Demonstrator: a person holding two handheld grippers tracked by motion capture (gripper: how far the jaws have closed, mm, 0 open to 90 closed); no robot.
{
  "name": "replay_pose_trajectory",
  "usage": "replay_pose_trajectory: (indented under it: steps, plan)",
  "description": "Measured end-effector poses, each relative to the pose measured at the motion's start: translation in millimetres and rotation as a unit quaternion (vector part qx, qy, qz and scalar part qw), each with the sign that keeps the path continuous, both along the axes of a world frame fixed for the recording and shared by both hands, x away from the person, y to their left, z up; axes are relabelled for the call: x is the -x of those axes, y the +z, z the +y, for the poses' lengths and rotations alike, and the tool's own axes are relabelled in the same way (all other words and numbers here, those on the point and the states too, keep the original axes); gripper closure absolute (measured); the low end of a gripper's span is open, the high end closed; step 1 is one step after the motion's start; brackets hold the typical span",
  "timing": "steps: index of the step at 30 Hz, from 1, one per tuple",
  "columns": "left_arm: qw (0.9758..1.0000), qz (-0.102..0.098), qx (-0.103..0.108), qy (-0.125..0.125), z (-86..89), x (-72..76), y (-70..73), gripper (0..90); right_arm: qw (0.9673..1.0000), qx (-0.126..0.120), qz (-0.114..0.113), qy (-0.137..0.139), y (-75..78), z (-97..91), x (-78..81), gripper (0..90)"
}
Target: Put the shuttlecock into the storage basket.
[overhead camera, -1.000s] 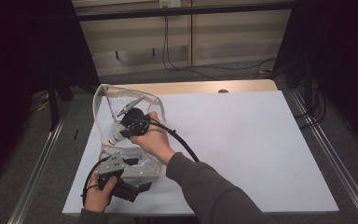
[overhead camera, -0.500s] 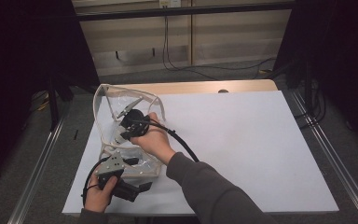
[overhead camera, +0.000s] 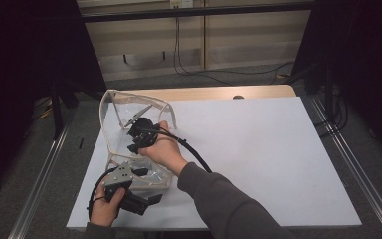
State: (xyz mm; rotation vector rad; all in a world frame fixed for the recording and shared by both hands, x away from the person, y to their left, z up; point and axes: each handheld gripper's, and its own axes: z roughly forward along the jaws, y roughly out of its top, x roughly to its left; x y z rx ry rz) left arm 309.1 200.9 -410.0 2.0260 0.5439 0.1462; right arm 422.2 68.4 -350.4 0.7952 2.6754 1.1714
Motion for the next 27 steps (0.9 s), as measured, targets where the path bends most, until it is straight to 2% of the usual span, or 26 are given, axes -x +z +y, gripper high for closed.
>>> replay_pose_trajectory:
  steps: [3, 7, 27]
  plan:
    - [1.0000, 0.000, 0.000, 0.000, 0.1, 0.1, 0.1, 1.7, 1.0000, 0.004, 0.001, -0.006, -0.7, 0.2, 0.1, 64.6]
    - [1.0000, -0.001, -0.001, -0.001, 0.0, 0.1, 0.4, 1.7, 0.9998, 0.011, 0.005, -0.018, -2.1, 0.4, -0.6, 56.2]
    - [1.0000, -0.002, 0.002, 0.001, 0.2, 0.3, 1.2, 1.7, 0.9994, -0.005, 0.004, -0.035, 4.9, -5.4, -0.6, 45.9]
